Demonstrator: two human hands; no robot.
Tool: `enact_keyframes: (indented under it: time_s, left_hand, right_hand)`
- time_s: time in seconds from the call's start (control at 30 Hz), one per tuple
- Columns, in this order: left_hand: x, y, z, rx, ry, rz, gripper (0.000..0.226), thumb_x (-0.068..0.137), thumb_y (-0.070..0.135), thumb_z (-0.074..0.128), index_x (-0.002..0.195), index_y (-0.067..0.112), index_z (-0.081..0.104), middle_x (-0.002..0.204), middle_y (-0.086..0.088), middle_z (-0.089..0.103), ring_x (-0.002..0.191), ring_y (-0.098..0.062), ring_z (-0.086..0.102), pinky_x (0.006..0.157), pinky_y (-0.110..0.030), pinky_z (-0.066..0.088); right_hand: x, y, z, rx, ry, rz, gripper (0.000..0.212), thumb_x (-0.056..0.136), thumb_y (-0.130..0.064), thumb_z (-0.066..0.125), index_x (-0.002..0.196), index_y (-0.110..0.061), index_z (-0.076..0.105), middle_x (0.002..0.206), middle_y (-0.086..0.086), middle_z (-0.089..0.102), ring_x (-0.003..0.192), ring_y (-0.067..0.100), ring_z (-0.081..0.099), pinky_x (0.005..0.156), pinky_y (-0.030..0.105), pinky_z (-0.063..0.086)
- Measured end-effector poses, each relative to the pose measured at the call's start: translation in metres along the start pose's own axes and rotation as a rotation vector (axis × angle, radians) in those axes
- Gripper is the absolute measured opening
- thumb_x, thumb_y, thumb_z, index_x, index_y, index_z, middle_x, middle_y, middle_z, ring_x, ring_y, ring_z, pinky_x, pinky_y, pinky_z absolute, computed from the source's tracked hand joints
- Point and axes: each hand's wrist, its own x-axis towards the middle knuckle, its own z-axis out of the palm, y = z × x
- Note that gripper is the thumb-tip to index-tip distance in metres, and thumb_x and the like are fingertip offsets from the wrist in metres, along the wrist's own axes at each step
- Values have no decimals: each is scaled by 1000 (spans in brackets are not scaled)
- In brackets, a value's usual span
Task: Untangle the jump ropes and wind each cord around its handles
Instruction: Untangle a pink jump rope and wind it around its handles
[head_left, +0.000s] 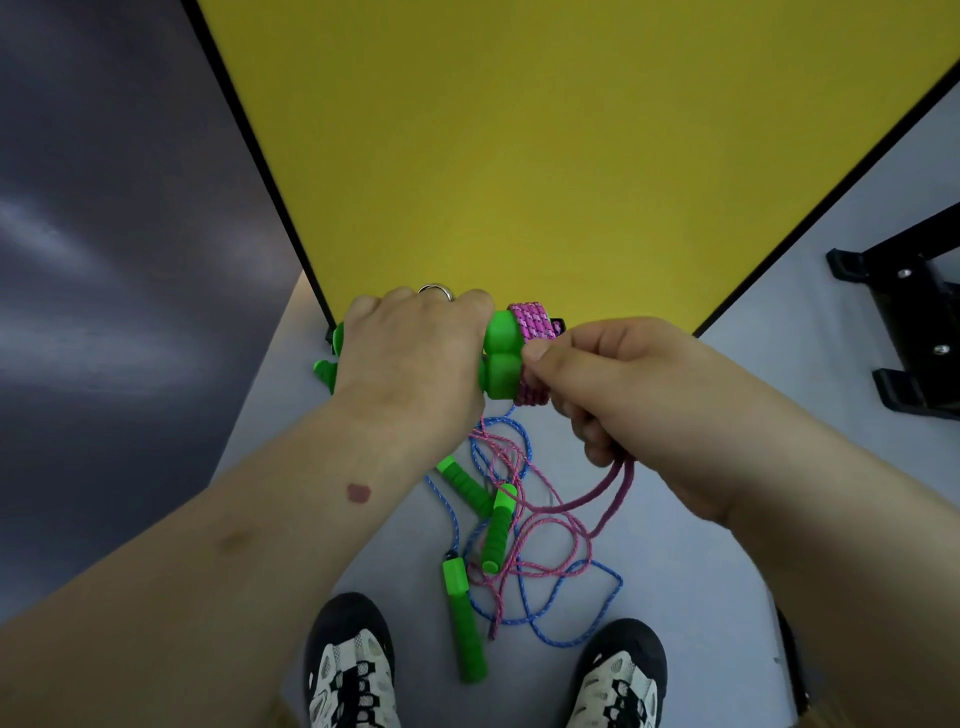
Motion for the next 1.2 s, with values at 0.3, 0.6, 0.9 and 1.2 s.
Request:
enact_keyframes:
  time_s: [0.3,0.6,0.9,1.2]
  left_hand:
    - [-3,5,-4,5,-25,69,32,73,19,62,87,30,35,77,6,38,78,-22,34,73,-36,24]
    - [-4,10,-12,12,29,160,38,70,31,69,84,32,33,76,9,37,85,-25,51,71,-35,22]
    - [-5,5,-19,8,86,178,36,68,31,67,80,32,33,71,10,40,74,-22,43,67,-34,20]
    - [0,3,-17,-70,69,136,32,69,30,65,79,30,34,69,9,36,72,-22,36,67,-35,22]
  right_hand:
    - [22,-15,-23,-67,16,-8,41,90,-43,69,89,-2,68,67,6,52,58,21,43,66,39,37]
    - [51,-14,-33,-204,155,-44,45,74,-57,80,87,-14,71,70,8,47,61,22,42,61,36,37]
    - [62,12,-19,187,-12,160,69,47,-58,90,95,-14,67,84,18,54,78,29,44,77,38,38]
    - [56,39,-7,240,-25,294,30,97,-2,50,70,-15,53,57,3,45,50,13,38,52,27,36]
